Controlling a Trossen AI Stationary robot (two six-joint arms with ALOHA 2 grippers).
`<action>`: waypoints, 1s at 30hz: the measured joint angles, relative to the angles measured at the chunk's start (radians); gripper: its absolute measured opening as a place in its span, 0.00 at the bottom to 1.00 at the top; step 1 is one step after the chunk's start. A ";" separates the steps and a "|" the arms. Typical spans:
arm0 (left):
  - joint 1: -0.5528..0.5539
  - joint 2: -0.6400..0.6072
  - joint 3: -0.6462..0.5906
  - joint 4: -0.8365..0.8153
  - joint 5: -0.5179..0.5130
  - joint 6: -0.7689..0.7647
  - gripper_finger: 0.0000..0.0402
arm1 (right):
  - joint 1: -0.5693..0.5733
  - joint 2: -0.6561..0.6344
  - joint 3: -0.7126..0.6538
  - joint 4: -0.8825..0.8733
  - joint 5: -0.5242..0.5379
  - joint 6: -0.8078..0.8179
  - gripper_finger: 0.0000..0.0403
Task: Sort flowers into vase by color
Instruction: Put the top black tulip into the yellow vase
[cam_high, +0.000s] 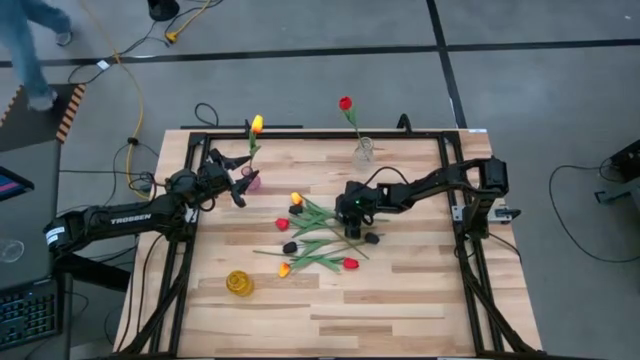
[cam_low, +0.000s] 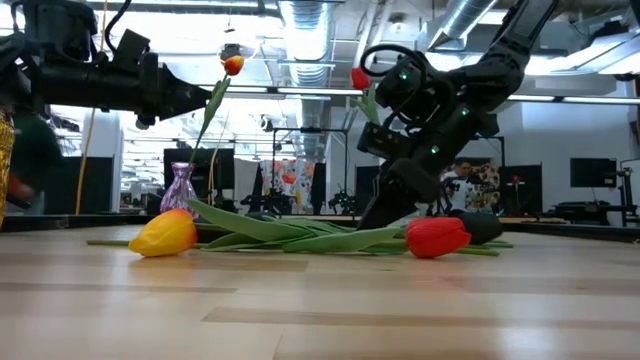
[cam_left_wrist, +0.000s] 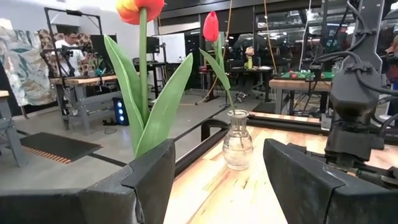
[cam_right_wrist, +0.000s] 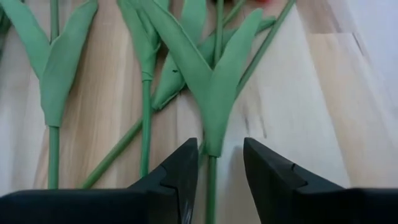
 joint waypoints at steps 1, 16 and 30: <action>0.000 0.000 0.000 0.000 0.000 0.000 0.58 | -0.001 0.000 0.000 -0.002 0.000 0.000 0.38; 0.000 0.000 0.000 0.001 0.000 -0.001 0.58 | 0.000 0.000 0.000 -0.007 -0.010 0.000 0.12; 0.000 0.000 0.000 0.001 0.000 -0.001 0.58 | 0.000 -0.051 0.000 -0.011 -0.007 0.000 0.09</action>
